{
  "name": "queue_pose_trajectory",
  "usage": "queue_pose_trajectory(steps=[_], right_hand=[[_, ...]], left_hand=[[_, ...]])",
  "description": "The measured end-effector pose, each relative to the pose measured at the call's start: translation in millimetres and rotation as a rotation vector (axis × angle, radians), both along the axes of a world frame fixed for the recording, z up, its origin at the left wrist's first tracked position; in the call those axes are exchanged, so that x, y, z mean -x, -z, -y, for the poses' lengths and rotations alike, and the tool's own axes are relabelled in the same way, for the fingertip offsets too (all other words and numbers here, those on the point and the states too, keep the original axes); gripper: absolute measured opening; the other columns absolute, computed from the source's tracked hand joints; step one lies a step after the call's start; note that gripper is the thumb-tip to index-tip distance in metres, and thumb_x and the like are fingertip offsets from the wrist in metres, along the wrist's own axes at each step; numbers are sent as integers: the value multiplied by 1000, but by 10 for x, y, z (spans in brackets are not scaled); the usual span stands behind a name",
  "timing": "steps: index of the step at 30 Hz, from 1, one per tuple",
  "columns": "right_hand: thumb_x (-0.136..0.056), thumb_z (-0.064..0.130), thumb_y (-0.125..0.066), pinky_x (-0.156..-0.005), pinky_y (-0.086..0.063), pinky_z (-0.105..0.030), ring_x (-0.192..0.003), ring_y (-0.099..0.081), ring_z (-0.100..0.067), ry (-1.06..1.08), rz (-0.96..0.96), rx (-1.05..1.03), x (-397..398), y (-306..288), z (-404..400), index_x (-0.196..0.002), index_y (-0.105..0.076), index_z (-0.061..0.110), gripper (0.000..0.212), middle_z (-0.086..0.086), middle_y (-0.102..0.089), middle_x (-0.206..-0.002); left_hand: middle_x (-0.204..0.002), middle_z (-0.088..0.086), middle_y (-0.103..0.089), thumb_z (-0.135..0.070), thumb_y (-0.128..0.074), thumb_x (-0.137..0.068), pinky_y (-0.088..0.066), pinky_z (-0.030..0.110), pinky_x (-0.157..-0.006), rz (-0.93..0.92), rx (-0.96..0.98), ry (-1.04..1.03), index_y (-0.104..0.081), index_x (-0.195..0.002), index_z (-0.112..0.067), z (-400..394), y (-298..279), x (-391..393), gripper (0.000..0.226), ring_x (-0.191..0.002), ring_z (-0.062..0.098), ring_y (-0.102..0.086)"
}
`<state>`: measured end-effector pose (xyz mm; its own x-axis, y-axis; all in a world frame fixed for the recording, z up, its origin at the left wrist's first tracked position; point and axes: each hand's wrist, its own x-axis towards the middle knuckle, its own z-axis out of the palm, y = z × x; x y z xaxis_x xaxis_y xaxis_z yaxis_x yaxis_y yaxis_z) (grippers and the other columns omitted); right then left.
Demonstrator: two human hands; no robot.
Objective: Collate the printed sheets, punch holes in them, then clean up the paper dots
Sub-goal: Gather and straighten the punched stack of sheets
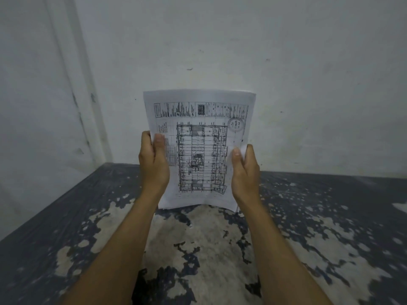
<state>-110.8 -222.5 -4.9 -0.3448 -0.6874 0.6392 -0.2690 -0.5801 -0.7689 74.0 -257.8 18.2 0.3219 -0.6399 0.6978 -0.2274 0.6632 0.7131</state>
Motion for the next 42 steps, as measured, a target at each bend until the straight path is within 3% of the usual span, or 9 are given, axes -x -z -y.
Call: queue_pose_trajectory(steps=[3, 9, 14, 17, 21, 24, 27, 36, 42], right_hand=[[-105, 34, -41, -53, -33, -22, -59, -34, 1, 29, -25, -3, 25, -42, 17, -86, -42, 18, 25, 18, -44, -67], [-105, 28, -43, -57, -36, -20, -63, -46, 0, 62, -34, -197, 297, -191, -29, -94, -54, 14, 21, 7, -56, -81], [-98, 16, -50, -50, -39, -21, -64, -53, -14, 64, -9, -623, 720, -400, 18, -100, -64, 12, 15, -3, -63, -84], [-94, 9, -48, -49, -38, -22, -64, -54, -18, 120, -70, -820, 894, -383, 40, -93, -61, 2, 14, -7, -62, -80], [-92, 11, -46, -70, -52, -33, -82, -64, -25, 167, -225, -956, 1005, -121, 69, -107, -64, -5, 28, -18, -69, -105], [-90, 26, -41, -86, -52, -38, -94, -63, -27, 307, -501, -988, 1005, 120, 2, -92, -64, 7, 30, -18, -66, -120], [-90, 36, -33, -116, -21, -54, -141, -27, -39, 415, -786, -1129, 1034, 300, 5, -135, -52, 12, 55, -19, -30, -156], [-94, 38, -33, -116, 2, -60, -146, -2, -41, 373, -911, -1181, 1076, 336, 160, -152, -31, 12, 64, -23, -8, -161], [-94, 39, -34, -117, -5, -55, -147, -6, -40, 371, -877, -1147, 1101, 352, 166, -154, -20, 5, 70, -21, -9, -161]], left_hand=[[-74, -24, -56, -45, -34, -105, -42, 17, -53, 35, -22, -40, -43, -94, -25, 1, -19, 18, 25, -59, -5, -48], [-67, -20, -50, -40, -34, -106, -35, 15, -49, 133, -94, -60, -41, -86, -32, -56, -167, 233, 24, -53, -3, -41], [-123, 8, -60, -34, -36, -106, -45, 29, -73, 225, -620, 40, -48, -137, -6, 174, -266, 450, 44, -100, 23, -59], [-104, 12, -65, -28, -41, -105, -40, 24, -57, 342, -815, 117, -48, -139, 1, 219, -158, 582, 45, -75, 19, -57], [-123, 21, -61, -21, -44, -105, -44, 28, -66, 484, -917, 113, -51, -132, 8, 295, 171, 785, 41, -80, 22, -57], [-110, 17, -66, -16, -47, -100, -46, 28, -60, 596, -943, 85, -59, -119, 5, 322, 345, 896, 31, -77, 24, -62], [-105, 15, -68, -18, -49, -98, -46, 27, -56, 798, -948, -14, -63, -102, -3, 348, 432, 956, 21, -72, 23, -61], [-126, 21, -61, -17, -44, -98, -50, 41, -99, 999, -942, -105, -60, -121, 0, 576, 479, 1066, 33, -116, 36, -57], [-123, 19, -60, -21, -46, -92, -51, 35, -83, 1046, -929, -89, -55, -120, -3, 653, 546, 1019, 34, -107, 33, -59]])
